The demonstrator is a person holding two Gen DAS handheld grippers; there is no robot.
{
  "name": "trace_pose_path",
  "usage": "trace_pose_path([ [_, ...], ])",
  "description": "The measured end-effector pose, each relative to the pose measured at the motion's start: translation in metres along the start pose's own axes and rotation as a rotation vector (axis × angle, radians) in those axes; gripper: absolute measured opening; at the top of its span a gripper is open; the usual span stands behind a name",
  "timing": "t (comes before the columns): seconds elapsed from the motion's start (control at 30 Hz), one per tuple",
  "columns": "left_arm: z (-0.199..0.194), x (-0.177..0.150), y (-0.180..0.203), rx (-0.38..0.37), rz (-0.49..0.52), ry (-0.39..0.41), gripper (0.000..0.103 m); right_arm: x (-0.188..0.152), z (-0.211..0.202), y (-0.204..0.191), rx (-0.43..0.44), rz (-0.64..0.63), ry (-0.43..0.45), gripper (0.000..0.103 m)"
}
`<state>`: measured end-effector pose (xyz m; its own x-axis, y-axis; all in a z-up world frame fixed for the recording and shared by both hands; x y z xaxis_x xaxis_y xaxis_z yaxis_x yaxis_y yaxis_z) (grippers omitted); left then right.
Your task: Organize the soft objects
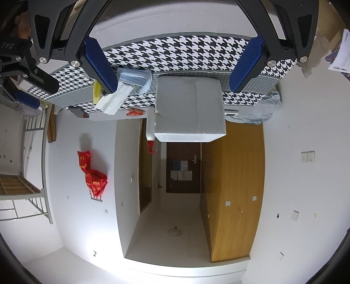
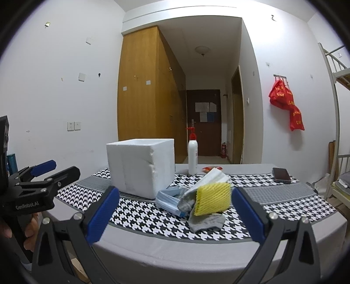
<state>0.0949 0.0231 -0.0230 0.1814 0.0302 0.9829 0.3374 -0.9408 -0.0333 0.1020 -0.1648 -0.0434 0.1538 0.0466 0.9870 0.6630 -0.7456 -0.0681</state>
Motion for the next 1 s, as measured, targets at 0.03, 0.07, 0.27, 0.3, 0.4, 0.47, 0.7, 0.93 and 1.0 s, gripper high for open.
trace_pose_path([
  [0.03,0.0,0.0,0.0,0.001,0.001,-0.001,0.102,-0.001,0.0,0.001,0.0,0.001,-0.003,0.103],
  [0.07,0.001,0.0,0.0,0.003,-0.001,-0.002,0.102,0.0,0.001,0.0,-0.003,0.001,-0.004,0.103],
  [0.27,0.002,0.002,0.001,-0.001,0.01,0.001,0.102,0.0,0.0,0.002,-0.018,-0.003,-0.001,0.103],
  [0.3,0.003,0.002,0.002,-0.003,0.013,0.001,0.102,0.0,0.0,0.004,-0.024,-0.001,-0.002,0.103],
  [0.4,0.004,0.002,0.004,-0.011,0.017,0.003,0.102,0.0,-0.001,0.006,-0.029,0.004,-0.004,0.103],
  [0.47,0.005,0.004,0.003,-0.006,0.012,0.015,0.102,0.001,-0.002,0.007,-0.028,0.011,0.002,0.103],
  [0.7,0.016,0.008,0.005,-0.007,0.014,0.015,0.102,-0.001,0.006,0.019,-0.039,0.044,-0.014,0.103],
  [0.93,0.034,0.007,0.012,-0.011,0.026,0.006,0.102,-0.001,0.016,0.031,-0.026,0.067,-0.019,0.103],
  [1.0,0.039,0.007,0.015,-0.017,0.027,0.002,0.102,0.0,0.018,0.035,-0.03,0.07,-0.009,0.103],
])
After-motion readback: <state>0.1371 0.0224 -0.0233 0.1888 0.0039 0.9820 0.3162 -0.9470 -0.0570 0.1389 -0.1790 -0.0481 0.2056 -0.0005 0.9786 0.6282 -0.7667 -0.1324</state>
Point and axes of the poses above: each gripper's, at about its wrist camera, not at the fingertips, and z roughly the way its jaws point, y to its right, x to its top, the point moved 9 cm from there along z, roughly the way its jaws point, and after that the axes turned 15 degrees about x, right-handed, at the moved point
